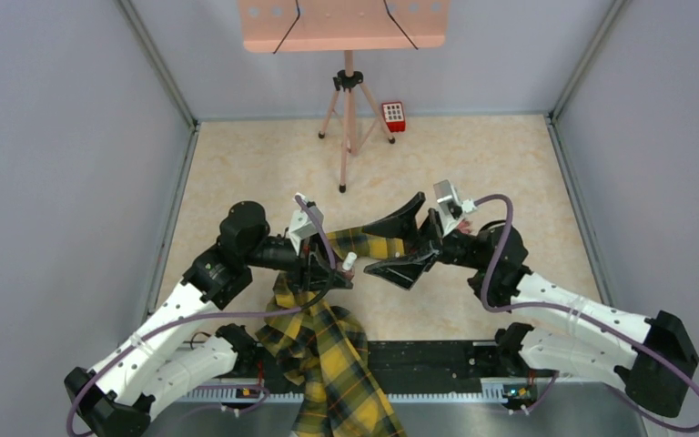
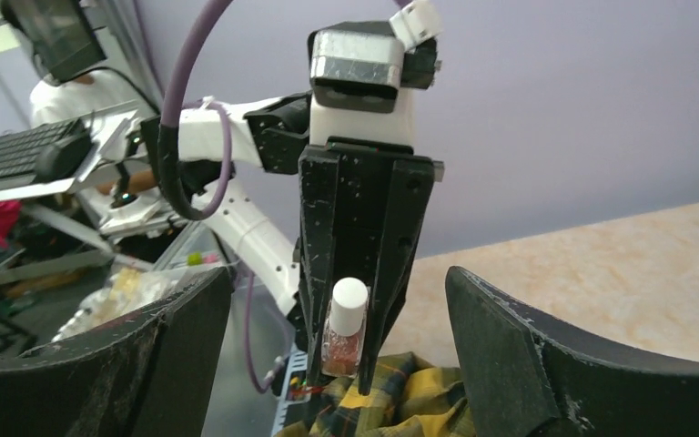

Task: Paint the nails
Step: Screw the nail polish bottle.

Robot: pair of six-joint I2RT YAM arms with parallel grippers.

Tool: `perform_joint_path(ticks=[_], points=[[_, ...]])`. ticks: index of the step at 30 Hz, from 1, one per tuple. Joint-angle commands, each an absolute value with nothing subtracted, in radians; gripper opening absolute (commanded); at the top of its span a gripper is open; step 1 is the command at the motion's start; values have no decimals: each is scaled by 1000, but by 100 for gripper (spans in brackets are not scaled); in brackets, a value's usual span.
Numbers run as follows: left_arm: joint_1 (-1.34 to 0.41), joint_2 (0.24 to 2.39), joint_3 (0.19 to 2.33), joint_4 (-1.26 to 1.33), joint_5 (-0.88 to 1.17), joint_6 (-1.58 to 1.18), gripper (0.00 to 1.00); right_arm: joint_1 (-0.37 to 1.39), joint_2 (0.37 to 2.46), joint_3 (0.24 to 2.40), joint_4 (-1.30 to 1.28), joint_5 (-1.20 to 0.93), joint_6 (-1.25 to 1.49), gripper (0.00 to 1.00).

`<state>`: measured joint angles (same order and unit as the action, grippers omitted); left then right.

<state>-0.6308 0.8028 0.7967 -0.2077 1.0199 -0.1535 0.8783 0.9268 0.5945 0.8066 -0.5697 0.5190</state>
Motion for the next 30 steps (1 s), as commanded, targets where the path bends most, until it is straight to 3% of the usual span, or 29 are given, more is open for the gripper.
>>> perform_joint_path(ticks=[1,9,21,23,26,30], points=[[-629,790,819,-131,1113,-172,0,873,997,621,980,-720,587,83],[-629,792,818,-124,1122,-178,0,891,1090,659,1022,-781,614,73],[-630,798,817,-124,1116,-177,0,924,1187,701,1070,-775,638,48],[-630,797,817,-125,1109,-175,0,926,1195,709,1059,-777,642,38],[-629,783,819,-140,1044,-159,0,928,1198,714,1038,-769,640,4],[-630,763,826,-182,895,-127,0,939,1185,714,962,-733,608,0]])
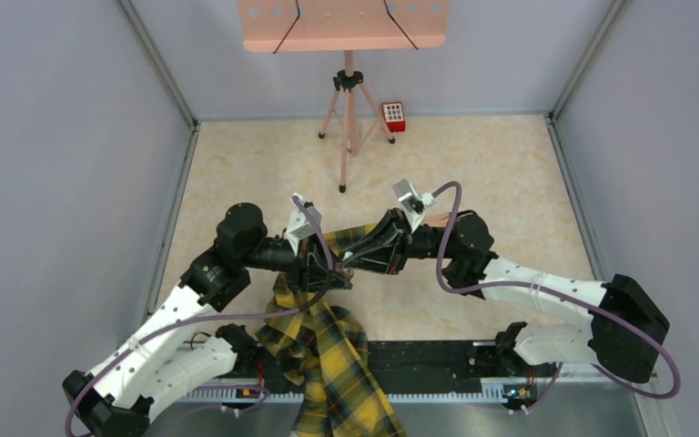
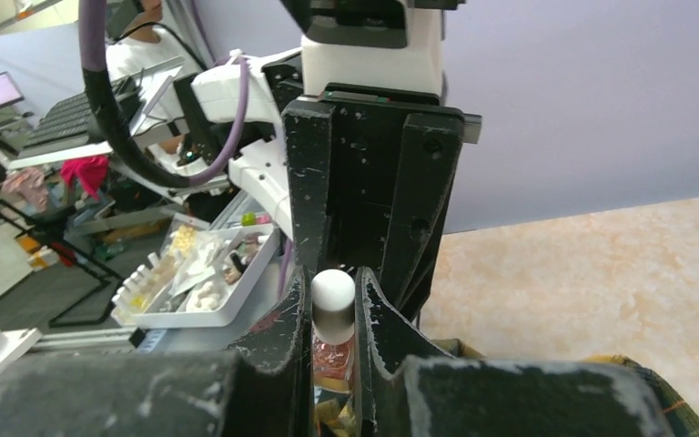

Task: Paint the nails
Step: Screw the nail polish bottle.

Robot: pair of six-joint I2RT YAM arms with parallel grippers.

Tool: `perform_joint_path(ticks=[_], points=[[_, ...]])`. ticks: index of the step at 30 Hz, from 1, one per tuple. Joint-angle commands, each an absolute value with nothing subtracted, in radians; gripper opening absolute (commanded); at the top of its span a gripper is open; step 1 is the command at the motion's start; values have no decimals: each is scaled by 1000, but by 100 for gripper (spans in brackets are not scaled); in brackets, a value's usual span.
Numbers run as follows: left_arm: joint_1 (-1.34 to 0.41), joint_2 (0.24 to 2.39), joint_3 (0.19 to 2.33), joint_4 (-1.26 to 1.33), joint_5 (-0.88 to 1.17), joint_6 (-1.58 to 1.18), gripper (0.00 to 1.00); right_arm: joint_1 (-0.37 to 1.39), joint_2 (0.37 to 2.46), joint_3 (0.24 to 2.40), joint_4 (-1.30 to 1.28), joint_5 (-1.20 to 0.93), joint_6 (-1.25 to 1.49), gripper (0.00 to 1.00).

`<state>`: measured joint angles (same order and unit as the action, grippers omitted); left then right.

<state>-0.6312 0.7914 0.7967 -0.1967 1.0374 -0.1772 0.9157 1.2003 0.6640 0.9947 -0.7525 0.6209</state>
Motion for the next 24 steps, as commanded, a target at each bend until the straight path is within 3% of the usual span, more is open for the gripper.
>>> perform_joint_path(ticks=[1,14,24], points=[[-629,760,828,-191,860,-122,0,943,1182,716,937,-716,595,0],[-628,730,826,-252,374,-110,0,986,1229,775,666,-446,549,0],[-628,718,825,-283,161,-110,0,1057,1355,890,556,-194,617,0]])
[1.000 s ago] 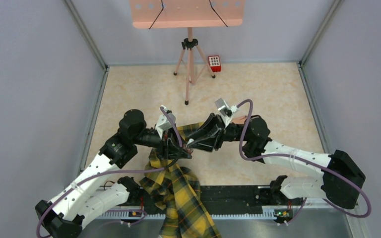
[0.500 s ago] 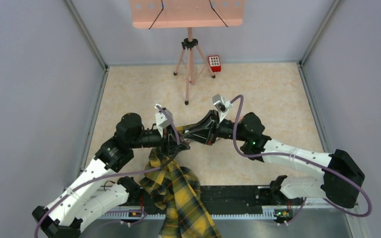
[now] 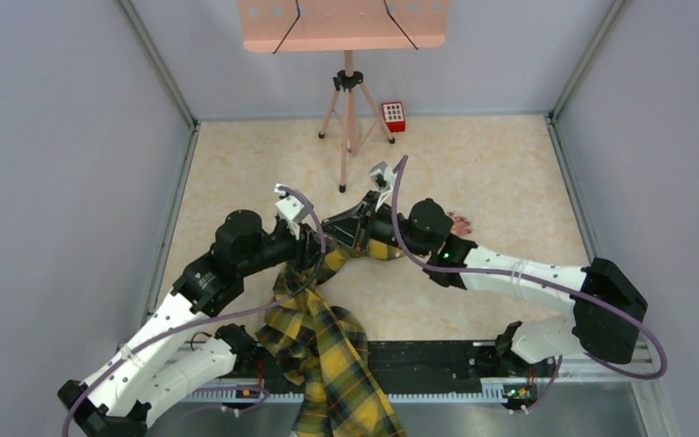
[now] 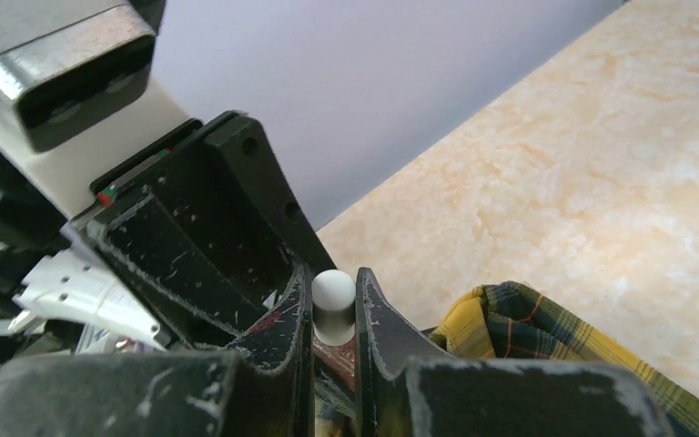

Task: Paint the nails
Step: Screw the nail polish bottle.

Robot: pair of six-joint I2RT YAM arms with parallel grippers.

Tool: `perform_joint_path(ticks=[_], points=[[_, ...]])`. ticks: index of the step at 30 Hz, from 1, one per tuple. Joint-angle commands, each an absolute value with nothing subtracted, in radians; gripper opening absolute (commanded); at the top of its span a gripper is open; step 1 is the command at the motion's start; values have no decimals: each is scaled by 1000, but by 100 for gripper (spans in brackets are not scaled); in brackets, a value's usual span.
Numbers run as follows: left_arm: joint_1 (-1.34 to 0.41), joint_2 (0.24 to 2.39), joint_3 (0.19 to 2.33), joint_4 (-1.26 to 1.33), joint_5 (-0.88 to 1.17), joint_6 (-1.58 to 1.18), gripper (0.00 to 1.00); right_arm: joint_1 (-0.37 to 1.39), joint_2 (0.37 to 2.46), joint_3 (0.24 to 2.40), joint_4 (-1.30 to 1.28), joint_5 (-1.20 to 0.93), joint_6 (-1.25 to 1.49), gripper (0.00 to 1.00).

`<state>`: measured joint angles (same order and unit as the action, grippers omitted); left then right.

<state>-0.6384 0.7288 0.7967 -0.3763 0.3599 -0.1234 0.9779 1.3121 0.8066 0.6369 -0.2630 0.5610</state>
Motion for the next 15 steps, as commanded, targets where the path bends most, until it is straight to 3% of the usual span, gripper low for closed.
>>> perform_joint_path(ticks=[1,6,12,13,15], points=[[-627,717,825,-286,145,-110,0,1071,1371,914,525,-151,618,0],[-628,722,827,-299,106,-106,0,1132,1431,995,451,59,634,0],[-628,709,825,-294,166,-87,0,1141,1393,1000,426,141,586,3],[-629,705,823,-286,200,-84,0,1140,1374,996,433,138,554,28],[-628,700,822,-276,278,-75,0,1139,1332,995,426,124,481,59]])
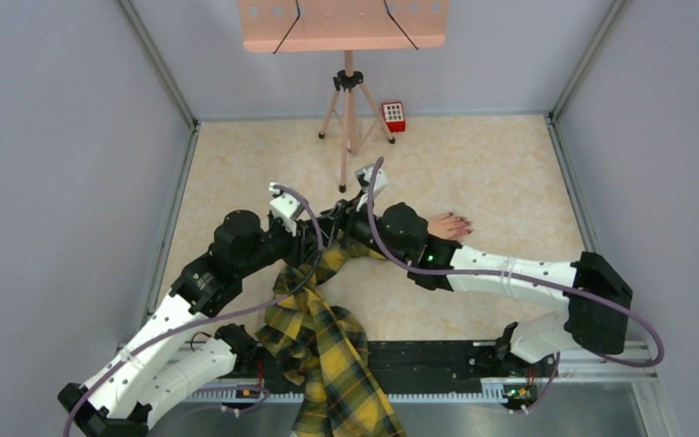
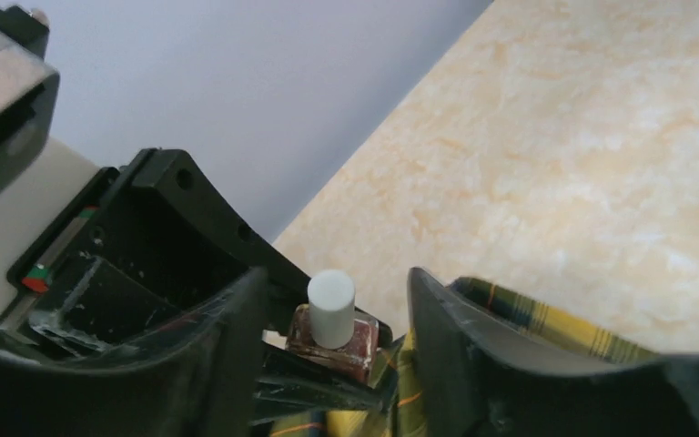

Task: Paint the nails
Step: Screw the nail polish bottle.

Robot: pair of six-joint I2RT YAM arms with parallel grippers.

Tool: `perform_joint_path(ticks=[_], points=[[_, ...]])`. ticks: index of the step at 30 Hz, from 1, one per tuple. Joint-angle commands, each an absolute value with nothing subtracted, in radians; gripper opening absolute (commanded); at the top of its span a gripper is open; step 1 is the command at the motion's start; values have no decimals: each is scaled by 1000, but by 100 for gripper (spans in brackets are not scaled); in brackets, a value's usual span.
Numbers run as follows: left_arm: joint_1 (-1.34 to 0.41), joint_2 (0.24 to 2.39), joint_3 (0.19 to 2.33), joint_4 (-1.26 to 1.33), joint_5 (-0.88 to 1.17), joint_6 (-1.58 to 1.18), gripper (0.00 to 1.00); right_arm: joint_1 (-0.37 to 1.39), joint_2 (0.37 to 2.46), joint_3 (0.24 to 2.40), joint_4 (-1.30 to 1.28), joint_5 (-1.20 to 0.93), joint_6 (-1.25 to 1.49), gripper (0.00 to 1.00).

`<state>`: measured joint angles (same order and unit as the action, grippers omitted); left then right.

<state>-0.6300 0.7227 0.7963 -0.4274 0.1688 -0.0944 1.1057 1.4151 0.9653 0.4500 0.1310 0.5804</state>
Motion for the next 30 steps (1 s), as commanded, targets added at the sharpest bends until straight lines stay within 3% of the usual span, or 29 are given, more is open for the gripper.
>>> perform_joint_path(ticks=[1,3,6,10,14,21,30], points=[[-629,700,824,-275,318,-73,0,1137,1312,998,406,127,448,69],[-629,702,825,-265,392,-73,0,1135,1272,1002,364,135,394,81],[-629,704,825,-259,450,-75,0,1121,1197,978,340,132,362,87],[-628,700,826,-251,527,-76,0,1091,1118,919,352,85,346,90],[-628,694,814,-201,734,-96,0,1038,1050,829,450,-130,319,90],[-630,724,810,-132,1022,-155,0,1021,1034,765,608,-426,312,80],[-629,728,811,-125,1056,-164,0,1021,1099,746,813,-572,418,61]])
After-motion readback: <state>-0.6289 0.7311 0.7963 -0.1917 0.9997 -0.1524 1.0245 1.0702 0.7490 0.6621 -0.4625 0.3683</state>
